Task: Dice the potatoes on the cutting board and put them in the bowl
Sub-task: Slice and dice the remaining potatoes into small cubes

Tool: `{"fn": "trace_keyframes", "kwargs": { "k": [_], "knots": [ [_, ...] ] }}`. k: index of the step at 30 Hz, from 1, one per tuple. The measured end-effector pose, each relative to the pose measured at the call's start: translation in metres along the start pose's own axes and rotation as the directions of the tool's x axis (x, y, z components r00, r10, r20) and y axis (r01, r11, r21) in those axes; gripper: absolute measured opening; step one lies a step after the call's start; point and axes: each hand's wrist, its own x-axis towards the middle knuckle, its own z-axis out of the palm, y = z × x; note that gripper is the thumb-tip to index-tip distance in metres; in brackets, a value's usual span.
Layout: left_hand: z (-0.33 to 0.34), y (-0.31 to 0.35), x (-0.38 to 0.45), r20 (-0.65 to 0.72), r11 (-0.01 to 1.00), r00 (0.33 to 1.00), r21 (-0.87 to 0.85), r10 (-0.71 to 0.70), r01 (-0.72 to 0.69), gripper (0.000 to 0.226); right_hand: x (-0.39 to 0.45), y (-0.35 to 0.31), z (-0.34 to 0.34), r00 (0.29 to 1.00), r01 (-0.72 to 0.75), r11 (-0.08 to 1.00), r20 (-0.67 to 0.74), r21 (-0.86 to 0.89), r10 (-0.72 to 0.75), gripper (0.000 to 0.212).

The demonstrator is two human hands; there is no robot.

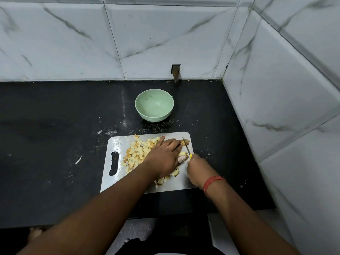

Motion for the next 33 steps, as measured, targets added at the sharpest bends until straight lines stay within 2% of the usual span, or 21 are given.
{"fn": "trace_keyframes", "kwargs": {
  "k": [2,4,8,16,18,20,22,24,27,33],
  "knots": [
    [0.001,-0.001,0.001,-0.005,0.999,1.0,0.036,0.02,-0.019,0.087,0.001,-0.001,0.0,1.0,-0.016,0.999,0.015,-0.046,0.016,0.05],
    [0.002,-0.002,0.003,-0.01,0.998,0.999,0.054,0.034,-0.034,0.088,0.003,-0.003,-0.003,0.999,0.042,0.996,0.031,-0.078,-0.04,0.044],
    [0.001,0.001,0.004,0.005,0.997,1.0,0.077,0.019,-0.019,0.072,0.005,0.006,-0.005,0.993,0.117,0.993,-0.026,-0.01,-0.117,0.033],
    [-0.008,0.008,0.002,0.019,0.999,1.0,0.042,-0.008,0.008,0.065,-0.015,0.039,0.007,0.989,0.138,0.989,0.053,-0.054,-0.135,0.027],
    [-0.009,0.008,0.002,0.028,1.0,0.999,0.023,-0.015,0.014,0.065,-0.023,0.043,-0.001,0.994,0.104,0.993,0.007,0.054,-0.105,0.024],
    [-0.01,0.007,0.002,0.024,1.0,1.0,0.008,-0.02,0.019,0.064,-0.026,0.048,-0.008,0.993,0.085,0.985,-0.095,0.153,-0.071,0.026],
    [-0.011,0.005,0.001,-0.03,0.999,0.999,-0.014,-0.033,0.032,0.069,-0.021,0.051,-0.011,0.977,0.09,0.98,-0.208,0.179,-0.052,0.028],
    [-0.014,0.007,0.002,-0.117,0.997,0.991,-0.04,-0.066,0.062,0.076,-0.01,0.055,-0.011,0.953,0.075,0.984,-0.303,0.161,-0.023,0.026],
    [-0.016,0.018,0.004,-0.252,0.992,0.962,-0.092,-0.102,0.081,0.072,0.01,0.056,-0.008,0.92,0.026,0.996,-0.393,0.083,0.009,0.024],
    [-0.006,0.036,0.0,-0.271,0.994,0.956,-0.059,-0.109,0.097,0.068,0.024,0.048,0.008,0.877,-0.02,0.998,-0.48,-0.057,-0.01,0.019]
  ]
}}
